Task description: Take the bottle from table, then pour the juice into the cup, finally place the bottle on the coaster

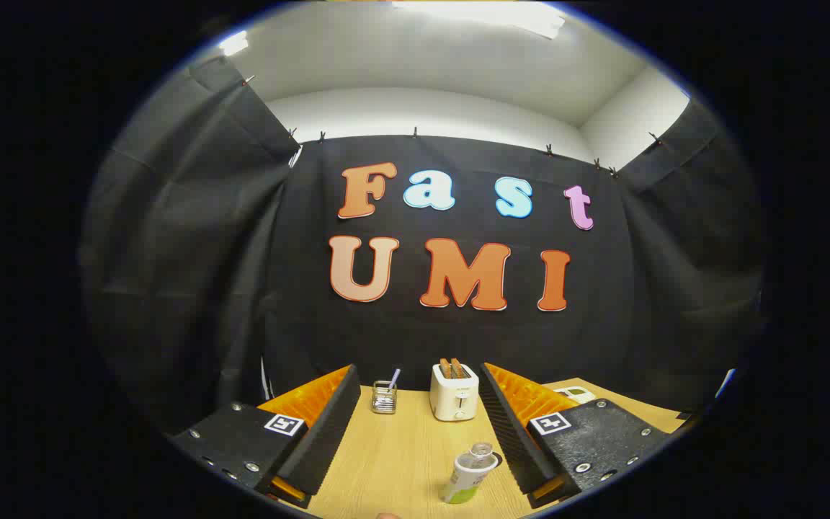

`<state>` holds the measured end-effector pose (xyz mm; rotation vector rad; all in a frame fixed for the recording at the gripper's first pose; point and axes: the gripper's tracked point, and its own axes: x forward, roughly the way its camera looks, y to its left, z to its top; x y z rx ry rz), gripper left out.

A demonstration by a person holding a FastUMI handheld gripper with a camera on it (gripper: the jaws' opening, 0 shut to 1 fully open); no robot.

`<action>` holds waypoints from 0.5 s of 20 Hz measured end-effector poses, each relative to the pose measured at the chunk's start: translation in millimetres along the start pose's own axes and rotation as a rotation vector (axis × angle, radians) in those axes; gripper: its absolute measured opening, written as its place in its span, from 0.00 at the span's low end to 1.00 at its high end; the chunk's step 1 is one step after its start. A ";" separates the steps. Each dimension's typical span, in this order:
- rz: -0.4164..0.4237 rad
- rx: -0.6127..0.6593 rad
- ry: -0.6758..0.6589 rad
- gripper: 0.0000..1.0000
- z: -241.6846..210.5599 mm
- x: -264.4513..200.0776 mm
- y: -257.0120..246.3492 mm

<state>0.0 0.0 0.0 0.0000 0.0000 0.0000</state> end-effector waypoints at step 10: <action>0.027 0.018 0.017 0.98 7.5 11.6 4.0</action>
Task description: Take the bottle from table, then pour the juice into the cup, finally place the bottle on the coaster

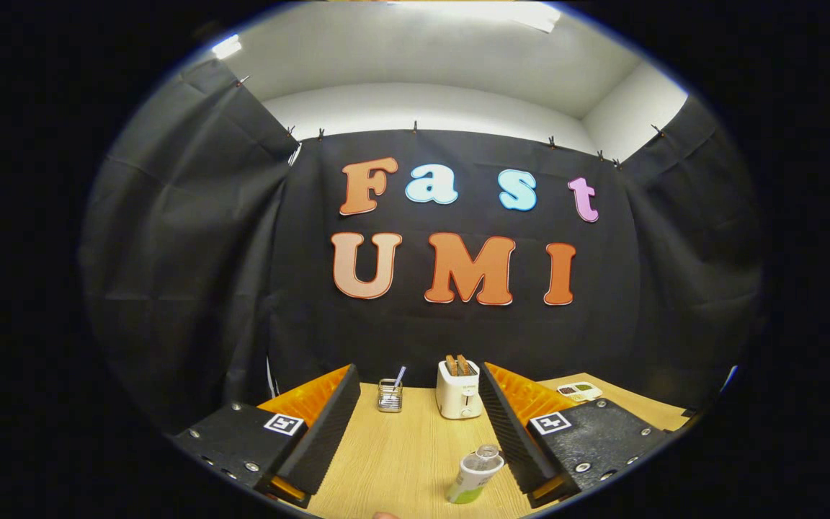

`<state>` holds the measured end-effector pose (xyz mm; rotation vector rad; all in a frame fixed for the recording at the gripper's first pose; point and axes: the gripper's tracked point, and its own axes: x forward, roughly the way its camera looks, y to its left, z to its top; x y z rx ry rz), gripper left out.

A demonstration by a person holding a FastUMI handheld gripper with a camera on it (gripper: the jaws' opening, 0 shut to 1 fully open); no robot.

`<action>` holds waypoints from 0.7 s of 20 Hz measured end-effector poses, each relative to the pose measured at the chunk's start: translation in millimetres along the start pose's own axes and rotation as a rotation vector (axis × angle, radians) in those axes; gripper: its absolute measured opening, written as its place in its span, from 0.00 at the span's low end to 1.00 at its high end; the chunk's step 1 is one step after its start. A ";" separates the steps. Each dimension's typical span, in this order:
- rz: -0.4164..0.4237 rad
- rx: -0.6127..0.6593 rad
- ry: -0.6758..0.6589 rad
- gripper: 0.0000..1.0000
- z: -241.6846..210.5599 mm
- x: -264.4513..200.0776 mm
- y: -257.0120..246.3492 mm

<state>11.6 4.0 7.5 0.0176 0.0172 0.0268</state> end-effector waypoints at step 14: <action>-0.071 0.025 0.040 0.98 -13.3 9.1 -46.8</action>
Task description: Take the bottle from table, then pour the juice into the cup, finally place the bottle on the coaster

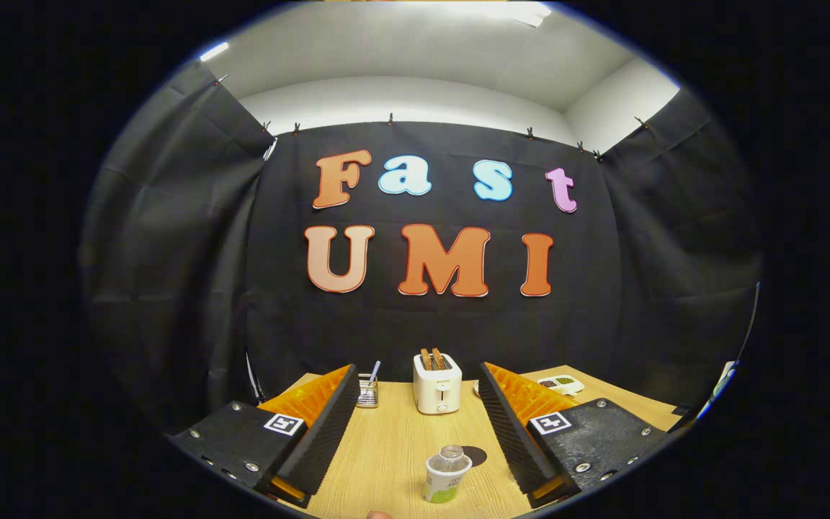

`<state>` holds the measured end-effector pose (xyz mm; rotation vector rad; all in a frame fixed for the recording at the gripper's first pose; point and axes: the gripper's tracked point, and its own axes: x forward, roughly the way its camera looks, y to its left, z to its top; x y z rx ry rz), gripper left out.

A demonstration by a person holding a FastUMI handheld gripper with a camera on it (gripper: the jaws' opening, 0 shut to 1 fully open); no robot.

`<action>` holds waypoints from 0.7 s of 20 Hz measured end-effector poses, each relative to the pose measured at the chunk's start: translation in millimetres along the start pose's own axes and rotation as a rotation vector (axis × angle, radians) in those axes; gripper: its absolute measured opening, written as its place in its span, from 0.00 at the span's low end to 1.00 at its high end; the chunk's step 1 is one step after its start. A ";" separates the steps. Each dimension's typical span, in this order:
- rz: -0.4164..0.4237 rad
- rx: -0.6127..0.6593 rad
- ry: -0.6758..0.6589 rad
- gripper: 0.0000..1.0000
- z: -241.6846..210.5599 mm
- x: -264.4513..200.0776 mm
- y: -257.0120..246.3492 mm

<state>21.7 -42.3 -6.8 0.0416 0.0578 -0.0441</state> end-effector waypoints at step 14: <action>-0.050 0.023 0.143 0.98 -100.5 29.7 -27.9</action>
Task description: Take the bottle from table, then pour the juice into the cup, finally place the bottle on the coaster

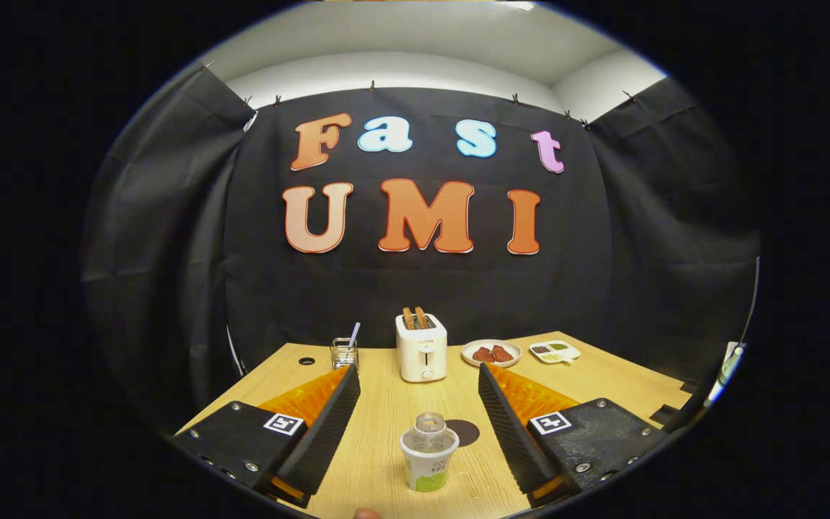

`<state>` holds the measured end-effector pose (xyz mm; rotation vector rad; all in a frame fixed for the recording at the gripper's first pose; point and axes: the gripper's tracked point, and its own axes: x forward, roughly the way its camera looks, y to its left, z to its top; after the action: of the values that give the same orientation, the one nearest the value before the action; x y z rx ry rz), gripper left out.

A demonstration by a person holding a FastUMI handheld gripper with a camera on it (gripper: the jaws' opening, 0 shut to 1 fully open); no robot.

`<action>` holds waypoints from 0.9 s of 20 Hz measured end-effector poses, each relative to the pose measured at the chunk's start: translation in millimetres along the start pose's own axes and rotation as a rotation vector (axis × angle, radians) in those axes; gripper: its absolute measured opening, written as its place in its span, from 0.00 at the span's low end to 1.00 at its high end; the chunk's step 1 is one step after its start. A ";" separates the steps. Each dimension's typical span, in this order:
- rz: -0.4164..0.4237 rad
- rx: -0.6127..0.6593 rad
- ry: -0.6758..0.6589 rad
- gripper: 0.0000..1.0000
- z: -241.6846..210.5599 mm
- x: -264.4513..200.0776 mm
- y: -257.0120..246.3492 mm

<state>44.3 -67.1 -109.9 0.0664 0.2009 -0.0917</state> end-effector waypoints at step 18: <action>-0.003 -0.018 0.170 0.98 -127.7 31.7 -16.1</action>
<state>48.7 -76.2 -242.1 0.0560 0.3712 -0.0871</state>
